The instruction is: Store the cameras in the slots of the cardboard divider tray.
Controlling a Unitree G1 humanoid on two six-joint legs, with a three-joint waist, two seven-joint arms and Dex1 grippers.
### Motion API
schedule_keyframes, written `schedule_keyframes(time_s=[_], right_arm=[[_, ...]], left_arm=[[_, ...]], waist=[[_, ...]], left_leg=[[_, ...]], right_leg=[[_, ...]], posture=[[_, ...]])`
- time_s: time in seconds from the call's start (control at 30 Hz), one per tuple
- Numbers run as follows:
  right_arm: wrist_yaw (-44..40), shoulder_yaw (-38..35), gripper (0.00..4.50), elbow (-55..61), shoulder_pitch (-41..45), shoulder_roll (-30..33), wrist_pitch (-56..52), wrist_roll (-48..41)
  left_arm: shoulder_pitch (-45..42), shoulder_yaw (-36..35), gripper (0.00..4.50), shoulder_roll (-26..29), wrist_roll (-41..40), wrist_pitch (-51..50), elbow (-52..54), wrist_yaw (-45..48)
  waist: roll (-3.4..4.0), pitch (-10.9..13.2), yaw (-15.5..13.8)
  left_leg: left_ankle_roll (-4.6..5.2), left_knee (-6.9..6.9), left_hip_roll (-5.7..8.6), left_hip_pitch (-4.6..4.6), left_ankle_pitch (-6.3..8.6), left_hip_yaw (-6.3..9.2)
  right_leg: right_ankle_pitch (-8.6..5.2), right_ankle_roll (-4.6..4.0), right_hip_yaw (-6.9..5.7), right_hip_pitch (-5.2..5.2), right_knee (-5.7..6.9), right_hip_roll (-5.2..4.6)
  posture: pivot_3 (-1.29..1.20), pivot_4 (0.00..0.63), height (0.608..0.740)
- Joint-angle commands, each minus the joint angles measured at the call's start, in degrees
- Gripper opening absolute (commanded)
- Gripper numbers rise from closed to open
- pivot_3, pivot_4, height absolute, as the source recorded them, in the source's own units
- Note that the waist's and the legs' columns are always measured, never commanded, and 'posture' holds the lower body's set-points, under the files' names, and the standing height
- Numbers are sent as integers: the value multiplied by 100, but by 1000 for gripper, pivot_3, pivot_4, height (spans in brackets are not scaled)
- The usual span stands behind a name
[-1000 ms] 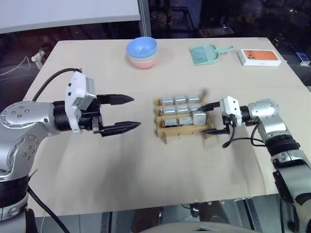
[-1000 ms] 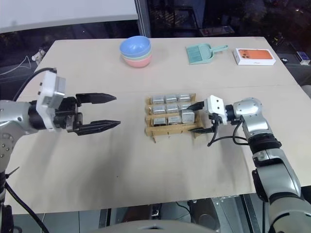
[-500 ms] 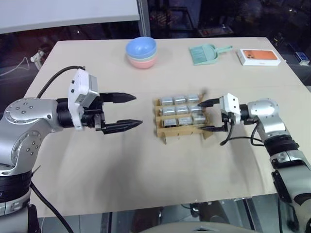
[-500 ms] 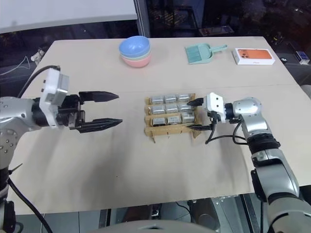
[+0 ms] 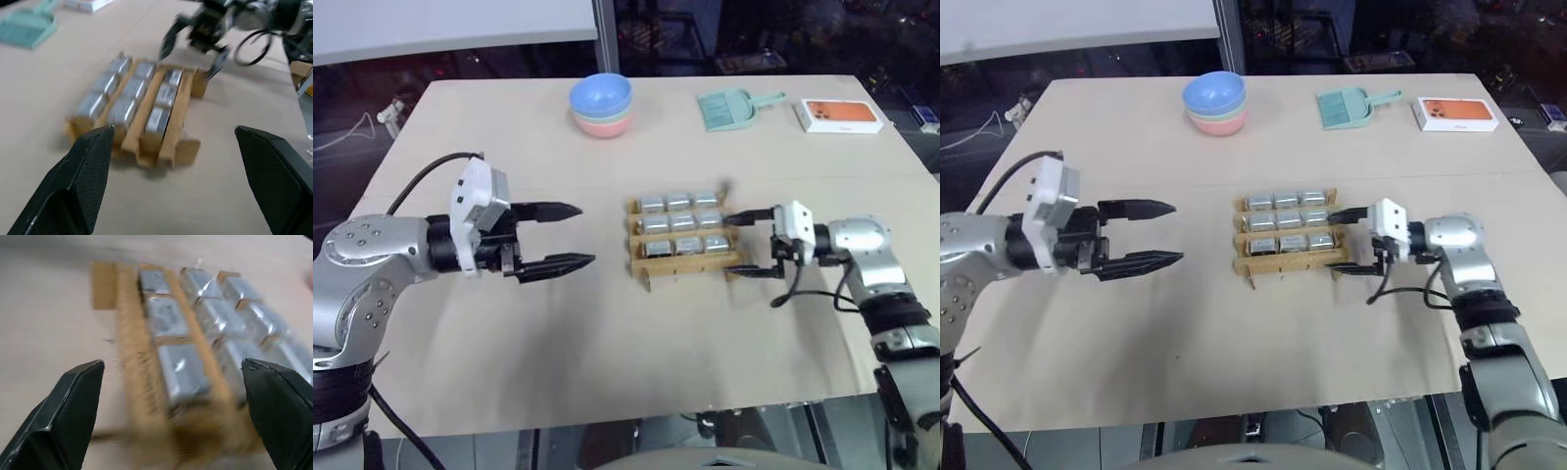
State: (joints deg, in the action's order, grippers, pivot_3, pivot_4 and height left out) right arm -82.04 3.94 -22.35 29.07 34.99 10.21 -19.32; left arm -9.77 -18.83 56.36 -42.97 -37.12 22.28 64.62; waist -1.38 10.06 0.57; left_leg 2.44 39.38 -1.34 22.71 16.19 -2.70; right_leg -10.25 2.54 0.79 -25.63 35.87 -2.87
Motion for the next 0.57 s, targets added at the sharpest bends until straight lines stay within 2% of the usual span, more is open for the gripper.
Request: schedule_keyframes(time_s=[0.03,0.2,0.37,0.43,0.57], right_arm=[[165,-660,4470,814,-678,469,-630,-532],[638,-1407,4470,1346,-1920,889,-1343,-866],[1051,-1924,4470,1773,-2988,887,-1534,-963],[1213,-2034,4470,1887,-3233,824,-1539,-976],[1412,-2069,4470,2114,-3449,738,-1638,-1022]], left_arm=[[558,-485,4082,-542,-198,161,244,-373],[1885,-469,4082,-1303,455,620,349,-929],[2611,-352,4082,-2062,1239,1364,265,-1702],[2814,-325,4082,-2218,1385,1512,244,-1805],[3051,-279,4082,-2333,1440,1577,373,-1913]], waist=[[4,-2,-1],[2,-4,14],[3,-6,-2],[3,-7,5],[1,-10,16]], left_leg=[[2,0,0,-5,1,2],[19,1,0,-17,11,-3],[20,-3,-2,-64,12,-8],[20,-2,-3,-99,13,-4],[20,-2,-17,-106,13,-6]], right_leg=[[0,1,3,1,4,-3],[-1,0,9,4,6,-1],[-17,-22,10,46,9,5],[-31,-1,15,78,9,4],[-32,1,17,82,8,5]], posture=[[0,150,740],[0,150,740],[0,150,740],[0,150,740],[0,150,740]])
